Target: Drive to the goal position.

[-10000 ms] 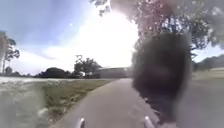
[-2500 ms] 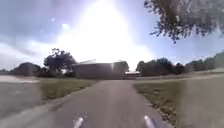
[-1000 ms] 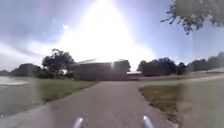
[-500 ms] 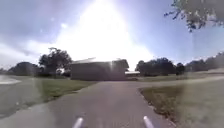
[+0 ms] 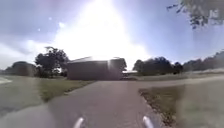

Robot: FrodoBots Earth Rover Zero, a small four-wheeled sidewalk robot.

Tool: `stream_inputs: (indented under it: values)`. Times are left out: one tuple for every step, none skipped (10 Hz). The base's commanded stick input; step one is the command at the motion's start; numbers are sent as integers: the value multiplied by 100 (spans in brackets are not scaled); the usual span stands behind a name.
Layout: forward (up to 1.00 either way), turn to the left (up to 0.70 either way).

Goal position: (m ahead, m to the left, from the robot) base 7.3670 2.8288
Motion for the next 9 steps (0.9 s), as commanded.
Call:
stream_inputs:
  values:
    - [70, 0]
    - [70, 0]
    - [70, 0]
    - [70, 0]
    - [70, 0]
    - [70, 0]
    - [70, 0]
    - [70, 0]
    - [70, 0]
